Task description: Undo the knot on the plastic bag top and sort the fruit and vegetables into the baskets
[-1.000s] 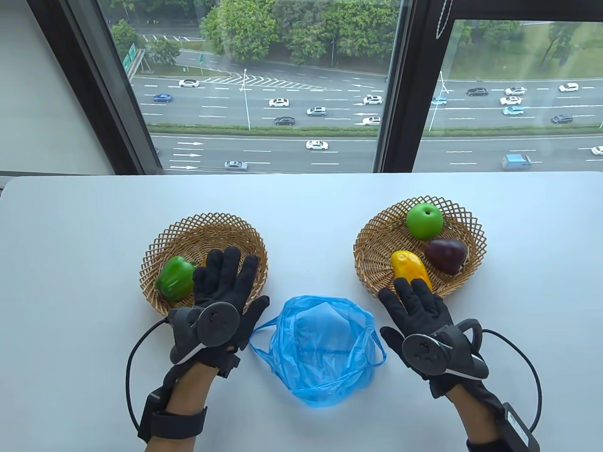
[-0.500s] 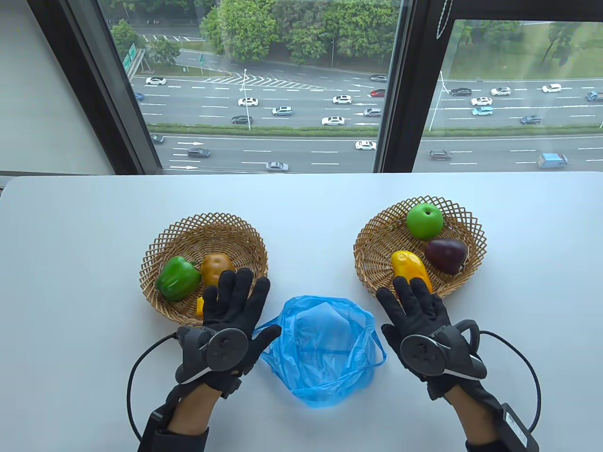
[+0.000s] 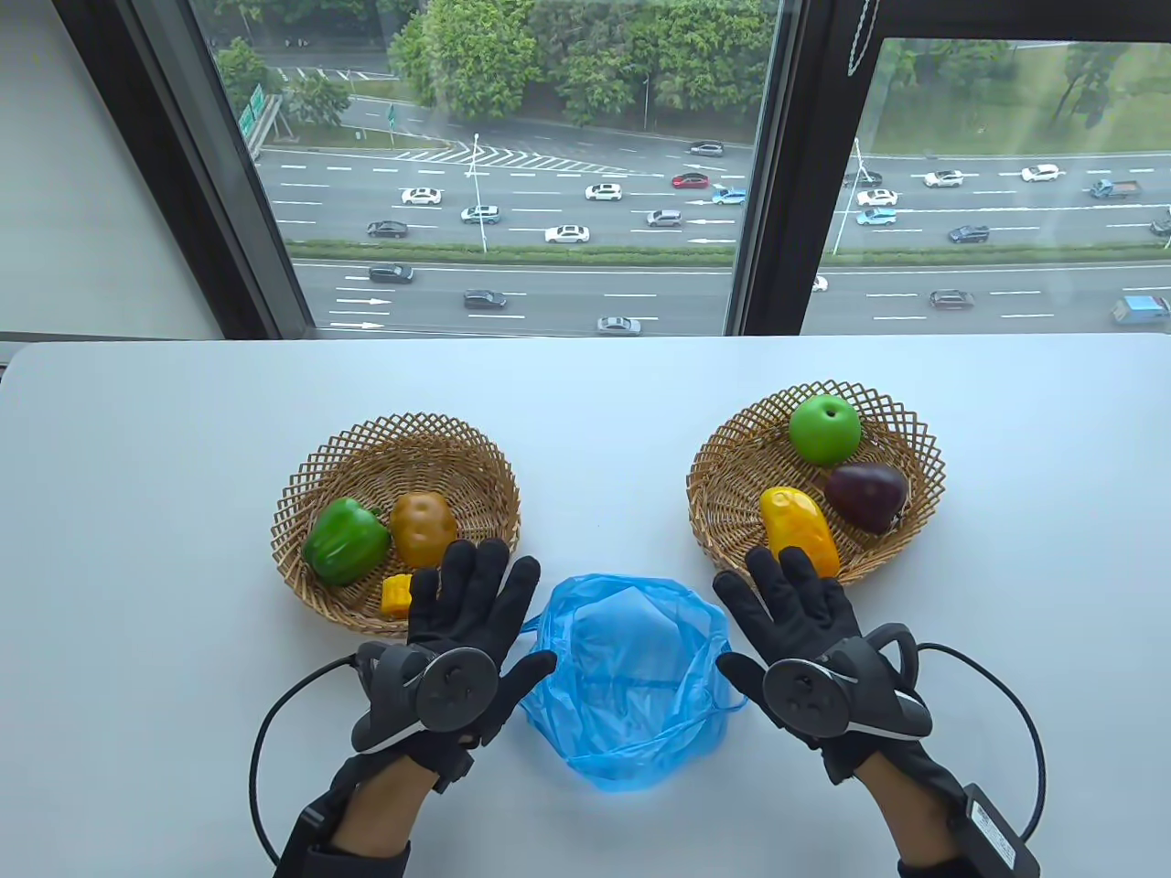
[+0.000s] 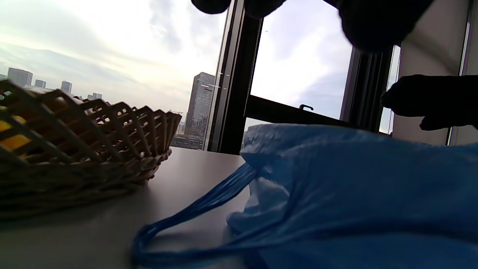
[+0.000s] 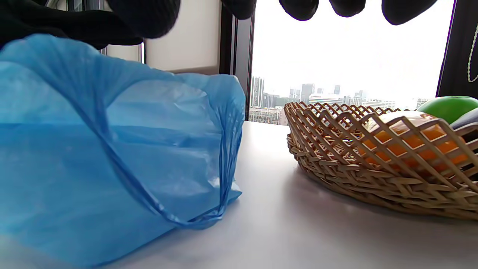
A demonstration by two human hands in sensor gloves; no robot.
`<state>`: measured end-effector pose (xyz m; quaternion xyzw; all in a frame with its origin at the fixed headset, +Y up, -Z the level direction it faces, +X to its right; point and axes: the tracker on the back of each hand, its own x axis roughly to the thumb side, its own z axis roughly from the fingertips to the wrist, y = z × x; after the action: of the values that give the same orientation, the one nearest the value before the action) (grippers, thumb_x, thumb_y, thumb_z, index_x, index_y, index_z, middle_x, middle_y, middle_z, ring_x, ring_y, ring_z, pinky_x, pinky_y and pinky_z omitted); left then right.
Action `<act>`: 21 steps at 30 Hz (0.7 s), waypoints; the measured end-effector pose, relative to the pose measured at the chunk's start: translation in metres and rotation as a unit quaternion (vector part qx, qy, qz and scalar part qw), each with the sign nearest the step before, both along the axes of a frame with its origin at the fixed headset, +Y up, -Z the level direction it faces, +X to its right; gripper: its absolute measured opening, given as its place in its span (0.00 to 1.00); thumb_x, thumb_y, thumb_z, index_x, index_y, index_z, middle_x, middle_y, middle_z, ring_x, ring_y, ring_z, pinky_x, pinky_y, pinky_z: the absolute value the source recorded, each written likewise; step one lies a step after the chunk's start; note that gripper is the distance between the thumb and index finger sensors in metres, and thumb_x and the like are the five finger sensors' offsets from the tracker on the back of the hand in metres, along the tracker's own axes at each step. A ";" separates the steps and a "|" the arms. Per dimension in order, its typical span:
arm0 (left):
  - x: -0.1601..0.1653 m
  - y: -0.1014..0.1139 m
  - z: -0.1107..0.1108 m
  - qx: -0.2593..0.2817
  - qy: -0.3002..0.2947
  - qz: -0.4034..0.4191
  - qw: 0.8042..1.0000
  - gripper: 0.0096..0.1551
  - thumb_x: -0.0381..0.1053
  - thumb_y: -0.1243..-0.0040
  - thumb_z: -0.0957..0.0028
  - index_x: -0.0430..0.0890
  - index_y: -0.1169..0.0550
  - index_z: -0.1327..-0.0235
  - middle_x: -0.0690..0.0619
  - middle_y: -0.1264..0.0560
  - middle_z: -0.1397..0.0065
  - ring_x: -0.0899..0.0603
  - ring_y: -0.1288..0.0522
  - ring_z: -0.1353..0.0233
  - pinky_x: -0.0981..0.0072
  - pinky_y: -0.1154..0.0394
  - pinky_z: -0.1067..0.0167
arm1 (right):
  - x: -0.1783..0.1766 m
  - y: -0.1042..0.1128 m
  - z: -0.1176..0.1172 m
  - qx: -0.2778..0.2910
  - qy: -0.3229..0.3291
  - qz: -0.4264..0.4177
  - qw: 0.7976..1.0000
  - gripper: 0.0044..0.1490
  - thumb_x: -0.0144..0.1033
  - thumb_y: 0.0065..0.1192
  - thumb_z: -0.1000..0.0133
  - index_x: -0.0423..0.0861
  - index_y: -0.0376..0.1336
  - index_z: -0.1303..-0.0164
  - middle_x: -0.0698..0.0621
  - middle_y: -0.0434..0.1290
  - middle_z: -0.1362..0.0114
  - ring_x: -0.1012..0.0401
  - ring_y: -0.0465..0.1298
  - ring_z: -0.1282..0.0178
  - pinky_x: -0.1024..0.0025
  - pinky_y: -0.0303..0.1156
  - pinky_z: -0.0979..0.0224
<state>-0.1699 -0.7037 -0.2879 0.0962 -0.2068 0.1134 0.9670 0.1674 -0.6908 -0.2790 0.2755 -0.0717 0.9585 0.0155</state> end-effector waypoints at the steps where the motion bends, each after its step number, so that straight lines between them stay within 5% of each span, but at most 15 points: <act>1: -0.002 -0.001 -0.002 -0.006 0.004 -0.002 1.000 0.52 0.71 0.48 0.50 0.54 0.48 0.14 0.44 0.53 0.10 0.33 0.63 0.17 0.31 0.61 0.29 | -0.001 -0.001 0.000 -0.002 0.001 0.004 1.000 0.49 0.55 0.48 0.36 0.42 0.41 0.11 0.29 0.42 0.13 0.26 0.47 0.19 0.26 0.53 0.27; 21: 0.001 -0.001 0.000 -0.037 -0.011 0.005 0.999 0.51 0.70 0.47 0.50 0.53 0.45 0.14 0.43 0.50 0.10 0.33 0.62 0.17 0.31 0.59 0.29 | 0.002 -0.007 -0.006 -0.004 -0.009 -0.010 1.000 0.46 0.51 0.48 0.36 0.44 0.43 0.11 0.30 0.44 0.13 0.25 0.48 0.19 0.27 0.54 0.27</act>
<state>-0.1687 -0.7050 -0.2880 0.0600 -0.2129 0.1273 0.9669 0.1698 -0.6975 -0.2848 0.2664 -0.0704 0.9609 0.0256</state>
